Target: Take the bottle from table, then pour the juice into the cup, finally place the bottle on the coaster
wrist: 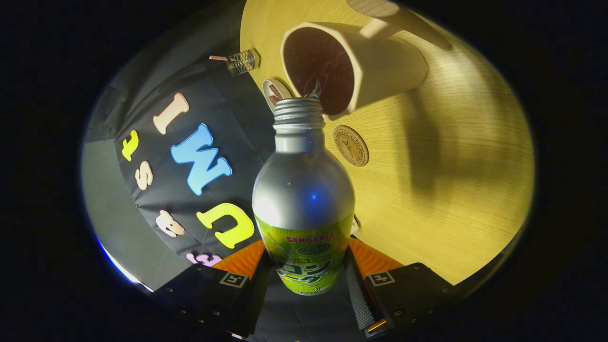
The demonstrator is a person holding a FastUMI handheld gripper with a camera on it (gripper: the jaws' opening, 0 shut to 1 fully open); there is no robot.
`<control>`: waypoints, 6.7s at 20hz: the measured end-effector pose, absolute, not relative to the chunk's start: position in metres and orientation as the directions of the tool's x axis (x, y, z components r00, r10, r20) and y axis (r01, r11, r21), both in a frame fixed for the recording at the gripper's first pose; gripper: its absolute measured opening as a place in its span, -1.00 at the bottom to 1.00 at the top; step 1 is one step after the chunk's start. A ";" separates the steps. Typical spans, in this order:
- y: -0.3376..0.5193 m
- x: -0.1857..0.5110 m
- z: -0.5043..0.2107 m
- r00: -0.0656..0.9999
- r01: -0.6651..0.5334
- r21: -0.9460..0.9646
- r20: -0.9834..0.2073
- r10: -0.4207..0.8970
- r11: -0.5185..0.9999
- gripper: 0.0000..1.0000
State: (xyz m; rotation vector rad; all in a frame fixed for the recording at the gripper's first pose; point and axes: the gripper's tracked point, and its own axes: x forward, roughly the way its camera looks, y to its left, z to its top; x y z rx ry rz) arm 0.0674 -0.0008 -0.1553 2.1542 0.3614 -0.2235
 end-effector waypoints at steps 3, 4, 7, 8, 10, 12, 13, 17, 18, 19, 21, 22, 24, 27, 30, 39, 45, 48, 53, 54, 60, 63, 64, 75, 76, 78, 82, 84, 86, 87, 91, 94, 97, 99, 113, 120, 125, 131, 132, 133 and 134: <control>-0.007 0.071 -0.147 0.949 0.313 0.750 -0.277 0.153 -0.583 0.52; -0.008 0.073 -0.145 0.951 0.305 0.744 -0.273 0.147 -0.595 0.52; -0.010 0.075 -0.139 0.954 0.295 0.737 -0.262 0.145 -0.609 0.53; -0.011 0.075 -0.139 0.954 0.294 0.735 -0.263 0.143 -0.612 0.53; -0.012 0.074 -0.137 0.955 0.291 0.725 -0.261 0.142 -0.624 0.53; -0.010 0.074 -0.135 0.953 0.296 0.717 -0.262 0.149 -0.631 0.53; -0.009 0.074 -0.132 0.953 0.296 0.712 -0.263 0.150 -0.636 0.53; -0.010 0.074 -0.125 0.955 0.290 0.693 -0.256 0.151 -0.660 0.53; -0.011 0.075 -0.124 0.955 0.290 0.692 -0.256 0.150 -0.661 0.52; -0.013 0.074 -0.123 0.955 0.290 0.692 -0.256 0.151 -0.661 0.52; -0.014 0.074 -0.124 0.954 0.291 0.692 -0.259 0.150 -0.660 0.53; -0.014 0.074 -0.125 0.953 0.296 0.692 -0.264 0.151 -0.658 0.53; -0.013 0.072 -0.126 0.950 0.306 0.702 -0.274 0.153 -0.643 0.53; -0.011 0.069 -0.135 0.941 0.331 0.730 -0.303 0.150 -0.598 0.53; -0.005 0.062 -0.150 0.924 0.379 0.778 -0.348 0.158 -0.502 0.53; 0.003 0.032 -0.200 0.858 0.512 0.853 -0.500 0.120 -0.106 0.53; -0.003 0.016 -0.227 0.806 0.573 0.799 -0.589 0.050 0.184 0.53; -0.007 0.014 -0.231 0.790 0.587 0.752 -0.614 -0.006 0.300 0.53; -0.009 0.017 -0.234 0.765 0.588 0.627 -0.636 -0.101 0.511 0.53; -0.010 0.018 -0.234 0.761 0.585 0.591 -0.637 -0.124 0.555 0.53; -0.016 0.036 -0.229 0.754 0.559 0.418 -0.615 -0.229 0.716 0.54; -0.020 0.051 -0.223 0.768 0.543 0.362 -0.579 -0.274 0.757 0.53; -0.021 0.057 -0.222 0.773 0.536 0.345 -0.568 -0.284 0.770 0.53; -0.024 0.128 -0.230 0.794 0.435 0.102 -0.513 -0.327 0.895 0.53; -0.026 0.134 -0.233 0.794 0.429 0.090 -0.512 -0.328 0.899 0.53; -0.030 0.146 -0.236 0.798 0.421 0.069 -0.503 -0.333 0.904 0.53; -0.044 0.165 -0.243 0.798 0.423 0.046 -0.492 -0.348 0.905 0.54; -0.050 0.173 -0.247 0.797 0.423 0.038 -0.490 -0.352 0.905 0.53; -0.055 0.181 -0.254 0.798 0.416 0.031 -0.491 -0.349 0.909 0.54; -0.056 0.185 -0.258 0.801 0.409 0.025 -0.489 -0.346 0.912 0.53; -0.056 0.191 -0.273 0.798 0.378 -0.004 -0.505 -0.329 0.926 0.55; -0.052 0.192 -0.279 0.798 0.358 -0.027 -0.511 -0.320 0.933 0.58; -0.050 0.189 -0.282 0.799 0.347 -0.038 -0.511 -0.316 0.937 0.60; -0.052 0.188 -0.283 0.796 0.352 -0.033 -0.515 -0.318 0.935 0.59; -0.035 0.127 -0.191 0.880 0.283 0.028 -0.404 -0.248 0.959 0.97; -0.004 0.076 -0.097 0.945 0.182 0.036 -0.284 -0.164 0.983 0.97; 0.023 0.038 -0.050 0.971 0.116 0.044 -0.217 -0.104 0.992 0.97; 0.046 -0.003 -0.023 0.980 0.073 0.003 -0.188 -0.071 0.997 0.97; 0.048 -0.010 -0.019 0.980 0.071 -0.005 -0.185 -0.071 0.997 0.97; 0.050 -0.018 -0.015 0.981 0.068 -0.011 -0.182 -0.069 0.998 0.97; 0.051 -0.025 -0.010 0.982 0.069 -0.013 -0.174 -0.070 0.998 0.97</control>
